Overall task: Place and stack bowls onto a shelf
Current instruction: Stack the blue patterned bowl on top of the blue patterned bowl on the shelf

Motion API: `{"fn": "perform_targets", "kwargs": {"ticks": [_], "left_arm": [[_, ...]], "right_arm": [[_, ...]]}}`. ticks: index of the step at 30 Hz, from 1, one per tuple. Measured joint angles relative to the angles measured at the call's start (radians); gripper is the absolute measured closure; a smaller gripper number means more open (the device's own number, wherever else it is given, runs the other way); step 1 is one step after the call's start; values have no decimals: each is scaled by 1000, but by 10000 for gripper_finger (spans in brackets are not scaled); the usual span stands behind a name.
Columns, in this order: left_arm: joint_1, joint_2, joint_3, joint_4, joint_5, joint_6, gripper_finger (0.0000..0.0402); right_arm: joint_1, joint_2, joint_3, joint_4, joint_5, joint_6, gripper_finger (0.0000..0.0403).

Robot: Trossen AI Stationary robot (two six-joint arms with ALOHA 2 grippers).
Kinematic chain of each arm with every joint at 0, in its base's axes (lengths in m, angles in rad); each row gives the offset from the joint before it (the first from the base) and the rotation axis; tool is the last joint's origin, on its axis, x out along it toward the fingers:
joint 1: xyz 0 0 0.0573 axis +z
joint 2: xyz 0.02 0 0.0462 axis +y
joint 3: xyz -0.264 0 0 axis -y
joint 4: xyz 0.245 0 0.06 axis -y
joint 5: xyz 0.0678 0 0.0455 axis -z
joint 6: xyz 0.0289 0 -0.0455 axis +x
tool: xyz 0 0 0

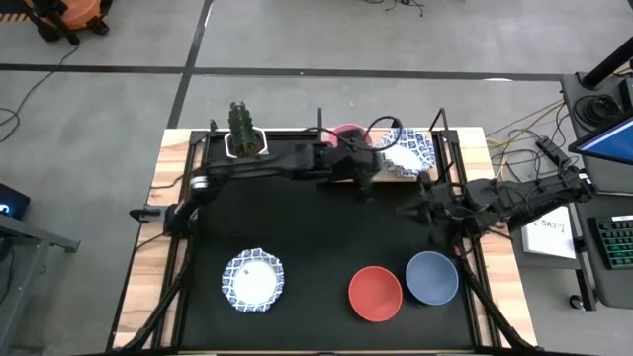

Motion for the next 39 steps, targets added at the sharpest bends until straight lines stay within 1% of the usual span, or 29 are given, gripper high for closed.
{"fn": "perform_targets", "kwargs": {"ticks": [3, 6, 7, 9, 11, 13, 18, 22, 25, 29, 33, 39], "left_arm": [[-38, -111, -6, -144, -12, -20, 248], [-90, -226, -16, -225, -14, -80, 257], [-111, -260, -25, -237, -15, -101, 261], [-159, -326, -62, -243, -21, -137, 266], [-212, -386, -122, -241, -49, -162, 272], [-269, -444, -201, -209, -111, -183, 276], [-413, -586, -446, -45, -276, -235, 281], [-503, -677, -641, 90, -359, -280, 281], [-550, -744, -757, 175, -413, -313, 281], [-584, -810, -873, 215, -463, -375, 281], [-597, -862, -946, 229, -495, -430, 281], [-599, -892, -1023, 292, -496, -417, 282]], "right_arm": [[0, 22, 2, -82, 203, 126, 394], [-7, 59, 2, -122, 380, 226, 394], [-15, 74, 6, -127, 416, 246, 394], [-45, 107, 25, -130, 443, 272, 394], [-91, 143, 48, -140, 443, 285, 394], [-148, 185, 76, -141, 427, 285, 394], [-325, 297, 160, -231, 299, 288, 394], [-463, 391, 233, -350, 231, 296, 394], [-538, 447, 273, -399, 195, 287, 394], [-590, 503, 302, -433, 165, 280, 394], [-597, 537, 305, -433, 144, 287, 394], [-597, 596, 281, -437, 144, 329, 394]]}}
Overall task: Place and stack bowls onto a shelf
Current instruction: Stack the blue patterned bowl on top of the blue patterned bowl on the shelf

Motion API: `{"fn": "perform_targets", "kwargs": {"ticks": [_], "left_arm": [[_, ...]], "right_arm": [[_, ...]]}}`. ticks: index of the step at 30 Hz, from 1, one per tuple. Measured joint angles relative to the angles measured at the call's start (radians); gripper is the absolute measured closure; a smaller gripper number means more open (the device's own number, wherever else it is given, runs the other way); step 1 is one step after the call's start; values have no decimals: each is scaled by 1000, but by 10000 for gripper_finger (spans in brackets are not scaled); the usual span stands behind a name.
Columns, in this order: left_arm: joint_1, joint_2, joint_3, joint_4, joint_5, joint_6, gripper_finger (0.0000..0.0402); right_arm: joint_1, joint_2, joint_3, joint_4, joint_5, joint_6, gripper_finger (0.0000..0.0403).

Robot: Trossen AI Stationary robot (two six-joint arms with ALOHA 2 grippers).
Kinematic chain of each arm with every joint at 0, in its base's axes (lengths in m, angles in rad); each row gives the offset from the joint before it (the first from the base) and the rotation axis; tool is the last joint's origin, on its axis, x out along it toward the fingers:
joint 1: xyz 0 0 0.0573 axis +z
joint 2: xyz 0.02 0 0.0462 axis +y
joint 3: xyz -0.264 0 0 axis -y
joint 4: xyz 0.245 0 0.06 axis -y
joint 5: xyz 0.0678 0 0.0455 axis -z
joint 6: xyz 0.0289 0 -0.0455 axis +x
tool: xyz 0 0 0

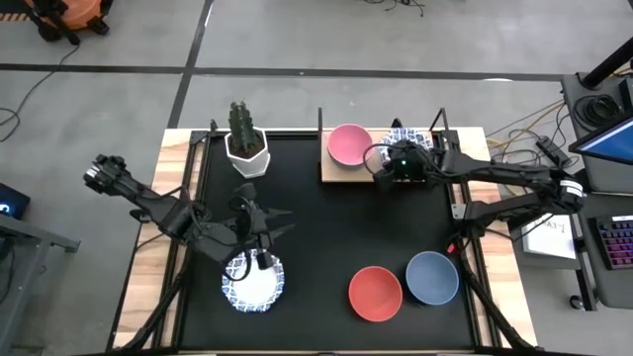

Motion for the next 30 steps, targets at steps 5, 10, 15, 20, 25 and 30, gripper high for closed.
{"fn": "perform_targets", "kwargs": {"ticks": [5, 10, 15, 20, 25, 30], "left_arm": [[0, -6, -26, 3, 0, 2, 282], [0, -6, -31, 0, 0, 1, 282], [0, -6, -30, -1, 0, 28, 282], [1, -4, -30, -1, 0, 33, 282], [1, -2, -30, 0, 0, 23, 282], [1, -2, -30, 0, 0, 6, 282]], "right_arm": [[1, 10, 7, 3, -4, 11, 394], [1, -30, 34, 5, 0, 11, 394], [0, -41, 26, 5, 44, 9, 394], [-7, 1, -14, -1, 54, 16, 394], [-11, 39, -21, 3, 52, 16, 394], [-10, 10, -3, 11, 46, 16, 394]]}}
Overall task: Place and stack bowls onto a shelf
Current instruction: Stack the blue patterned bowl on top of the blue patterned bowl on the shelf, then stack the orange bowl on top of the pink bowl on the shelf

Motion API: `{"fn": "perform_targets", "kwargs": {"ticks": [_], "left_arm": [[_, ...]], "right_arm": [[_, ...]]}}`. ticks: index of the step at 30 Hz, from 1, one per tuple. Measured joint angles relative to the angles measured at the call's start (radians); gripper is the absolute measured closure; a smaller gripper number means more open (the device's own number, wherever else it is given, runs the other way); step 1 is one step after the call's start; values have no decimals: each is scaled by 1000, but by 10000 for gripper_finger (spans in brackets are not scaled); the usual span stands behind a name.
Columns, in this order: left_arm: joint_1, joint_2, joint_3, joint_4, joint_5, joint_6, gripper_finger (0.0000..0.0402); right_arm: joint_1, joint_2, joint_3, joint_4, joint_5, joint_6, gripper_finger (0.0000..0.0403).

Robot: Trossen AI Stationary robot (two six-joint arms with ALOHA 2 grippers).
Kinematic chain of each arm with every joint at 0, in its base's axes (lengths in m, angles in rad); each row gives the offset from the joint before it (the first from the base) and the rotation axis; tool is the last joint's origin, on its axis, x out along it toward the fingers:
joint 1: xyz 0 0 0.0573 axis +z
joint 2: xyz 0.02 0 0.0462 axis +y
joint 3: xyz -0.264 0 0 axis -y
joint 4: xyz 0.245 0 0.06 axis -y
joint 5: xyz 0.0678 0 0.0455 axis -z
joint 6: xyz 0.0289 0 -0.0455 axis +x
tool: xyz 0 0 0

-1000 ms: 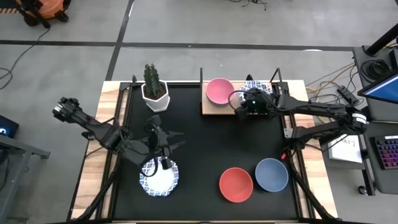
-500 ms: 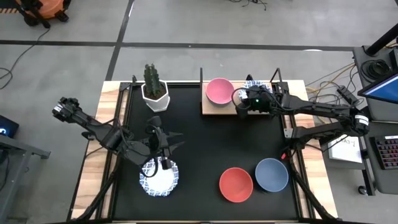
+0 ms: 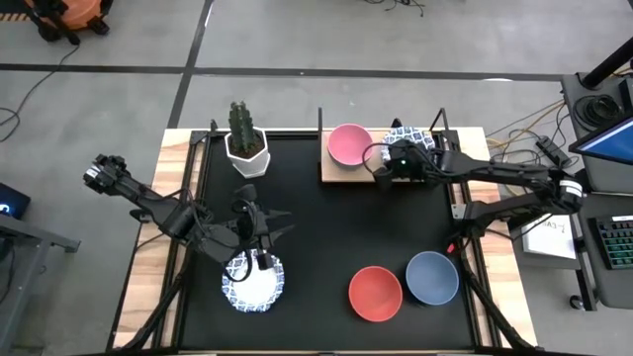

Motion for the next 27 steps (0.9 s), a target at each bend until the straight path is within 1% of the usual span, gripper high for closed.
{"fn": "perform_targets", "kwargs": {"ticks": [3, 7, 13, 17, 22, 25, 27], "left_arm": [[0, 0, -1, 0, 1, -4, 282], [0, 1, -5, -36, 3, -37, 282], [0, 27, -6, -164, 4, -185, 281], [0, 61, -6, -271, 17, -313, 281], [0, 101, -6, -367, 184, -427, 281], [0, 129, -6, -379, 287, -434, 281], [-3, 151, -6, -379, 330, -418, 281]], "right_arm": [[10, -42, 2, 0, 0, -1, 394], [62, -110, 0, 1, -4, -7, 394], [204, -183, -6, 0, -28, -27, 394], [316, -196, -8, 4, -27, -27, 394], [442, -182, -10, 63, -21, -37, 394], [513, -162, -10, 97, -19, -98, 394], [549, -146, -10, 123, -25, -117, 394]]}}
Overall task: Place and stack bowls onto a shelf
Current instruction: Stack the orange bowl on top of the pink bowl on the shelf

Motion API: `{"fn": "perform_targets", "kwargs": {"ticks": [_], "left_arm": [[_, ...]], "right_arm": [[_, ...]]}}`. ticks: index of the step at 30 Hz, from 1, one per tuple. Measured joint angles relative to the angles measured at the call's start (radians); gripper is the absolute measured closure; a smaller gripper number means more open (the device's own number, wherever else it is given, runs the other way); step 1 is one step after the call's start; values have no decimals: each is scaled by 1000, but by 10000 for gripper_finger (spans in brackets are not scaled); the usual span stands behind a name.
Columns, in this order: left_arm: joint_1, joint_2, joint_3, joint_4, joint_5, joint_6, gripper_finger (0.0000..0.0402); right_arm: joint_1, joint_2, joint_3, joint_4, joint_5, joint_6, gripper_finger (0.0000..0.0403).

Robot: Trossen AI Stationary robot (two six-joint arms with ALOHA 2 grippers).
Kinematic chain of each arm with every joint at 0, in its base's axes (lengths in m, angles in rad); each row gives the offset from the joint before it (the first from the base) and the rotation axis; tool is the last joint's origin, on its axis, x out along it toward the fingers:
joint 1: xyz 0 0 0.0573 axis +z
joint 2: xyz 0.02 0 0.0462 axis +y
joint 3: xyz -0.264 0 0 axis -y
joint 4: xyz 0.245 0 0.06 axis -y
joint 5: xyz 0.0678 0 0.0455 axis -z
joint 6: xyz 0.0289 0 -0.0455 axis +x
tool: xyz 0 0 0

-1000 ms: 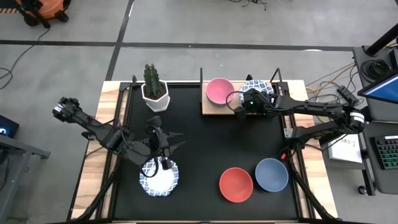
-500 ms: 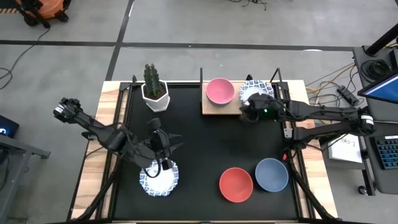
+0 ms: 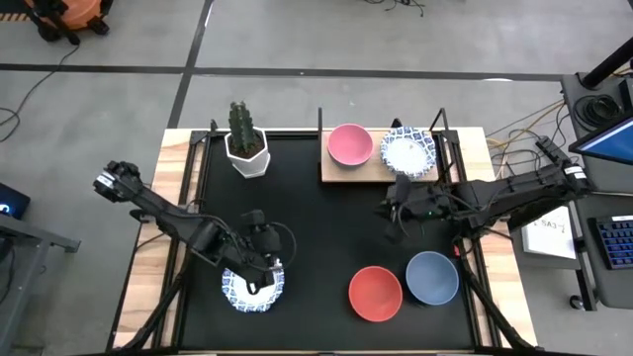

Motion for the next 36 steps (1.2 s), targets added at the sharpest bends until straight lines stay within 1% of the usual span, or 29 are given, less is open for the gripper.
{"fn": "perform_targets", "kwargs": {"ticks": [2, 5, 8, 11, 15, 19, 22, 26, 32, 36], "left_arm": [[-2, 22, 0, 0, 15, 24, 281], [-4, 51, 0, -2, 16, 68, 281], [-4, 65, 0, -10, 17, 104, 281], [-6, 64, 0, -10, 16, 143, 283], [-21, 58, 0, -7, 13, 210, 290], [-33, 50, -33, 44, -10, 245, 301], [-43, 18, -106, 130, -13, 255, 311], [-48, -50, -253, 299, -12, 255, 323], [-40, -178, -483, 643, -24, 354, 325], [-32, -259, -599, 821, -40, 415, 325]], "right_arm": [[24, 19, 0, 24, -16, -1, 394], [44, 42, 0, 47, -89, 27, 394], [53, 74, 17, 40, -145, 73, 394], [62, 116, 56, 13, -193, 77, 394], [66, 192, 147, -96, -231, 63, 394], [65, 282, 255, -252, -231, 51, 394], [65, 345, 330, -355, -240, 47, 394], [65, 420, 408, -448, -241, 41, 394], [60, 491, 484, -466, -257, -56, 390], [28, 542, 552, -456, -257, -132, 368]]}}
